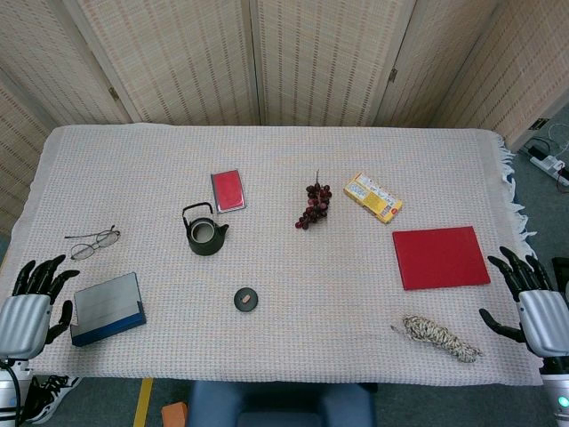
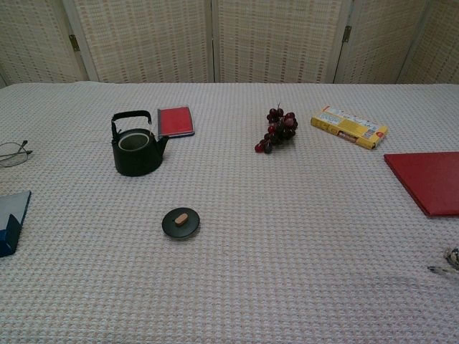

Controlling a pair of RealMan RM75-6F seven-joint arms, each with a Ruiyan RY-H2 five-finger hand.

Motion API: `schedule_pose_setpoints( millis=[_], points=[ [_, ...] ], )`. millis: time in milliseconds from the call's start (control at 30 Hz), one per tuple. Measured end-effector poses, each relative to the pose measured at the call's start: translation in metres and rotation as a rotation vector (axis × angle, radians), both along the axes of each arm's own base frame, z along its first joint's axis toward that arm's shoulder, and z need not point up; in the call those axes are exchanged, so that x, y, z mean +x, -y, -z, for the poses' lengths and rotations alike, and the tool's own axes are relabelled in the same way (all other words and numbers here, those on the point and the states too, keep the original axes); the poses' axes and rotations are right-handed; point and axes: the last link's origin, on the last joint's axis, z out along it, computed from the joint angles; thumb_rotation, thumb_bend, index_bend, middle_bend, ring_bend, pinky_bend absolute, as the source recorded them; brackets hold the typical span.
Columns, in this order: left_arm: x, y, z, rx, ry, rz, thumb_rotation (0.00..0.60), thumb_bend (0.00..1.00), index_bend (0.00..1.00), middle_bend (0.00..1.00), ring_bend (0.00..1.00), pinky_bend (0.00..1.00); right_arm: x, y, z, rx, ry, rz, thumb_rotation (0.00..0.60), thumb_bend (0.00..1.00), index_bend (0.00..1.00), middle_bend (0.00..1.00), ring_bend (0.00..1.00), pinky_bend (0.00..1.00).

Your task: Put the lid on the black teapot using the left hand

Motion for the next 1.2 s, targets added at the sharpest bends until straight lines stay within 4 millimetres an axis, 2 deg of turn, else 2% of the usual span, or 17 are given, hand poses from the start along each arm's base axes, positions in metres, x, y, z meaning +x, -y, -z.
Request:
schedule_pose_setpoints(
  millis=[400,600,667,700,733,767,900,1067,1200],
  points=[
    [0.000,-0.003,0.002,-0.008,0.008,0.014,0.600,0.53,0.21,0.05,0.07,0.00,0.000,-0.006,-0.001,-0.024,-0.001,0.014,0.600,0.29,0.12,0.08,0.11,0.00],
    [0.007,-0.007,0.004,-0.025,0.012,0.055,0.600,0.53,0.21,0.05,0.08,0.00,-0.002,-0.009,-0.003,-0.036,-0.001,0.017,0.600,0.29,0.12,0.08,0.11,0.00],
    [0.012,-0.010,0.006,-0.036,0.015,0.085,0.600,0.53,0.22,0.08,0.11,0.03,-0.002,-0.009,-0.002,-0.035,-0.003,0.016,0.600,0.29,0.12,0.08,0.11,0.00],
    [0.015,-0.011,0.007,-0.043,0.018,0.102,0.600,0.53,0.22,0.09,0.14,0.08,-0.002,-0.008,-0.002,-0.035,-0.002,0.014,0.600,0.29,0.12,0.08,0.11,0.00],
    [0.019,-0.014,0.008,-0.054,0.023,0.126,0.600,0.53,0.22,0.12,0.17,0.16,-0.001,-0.008,-0.002,-0.035,-0.002,0.012,0.600,0.29,0.12,0.08,0.11,0.00],
    [0.023,-0.016,0.010,-0.064,0.026,0.146,0.600,0.53,0.22,0.16,0.22,0.28,-0.001,-0.008,-0.002,-0.034,-0.002,0.009,0.600,0.29,0.12,0.08,0.11,0.00],
    [0.039,-0.026,0.017,-0.134,0.034,0.241,0.600,0.50,0.24,0.33,0.44,0.58,-0.001,-0.007,-0.002,-0.032,-0.008,0.006,0.600,0.29,0.12,0.08,0.11,0.00],
    [0.064,-0.042,0.033,-0.267,0.014,0.372,0.600,0.31,0.25,0.59,0.70,0.81,-0.002,-0.008,-0.003,-0.035,-0.008,0.013,0.600,0.29,0.12,0.09,0.11,0.00],
    [0.083,-0.054,0.049,-0.369,-0.025,0.458,0.600,0.29,0.26,0.71,0.79,0.89,-0.002,-0.008,-0.002,-0.035,-0.012,0.017,0.600,0.29,0.12,0.09,0.11,0.00]
  ],
)
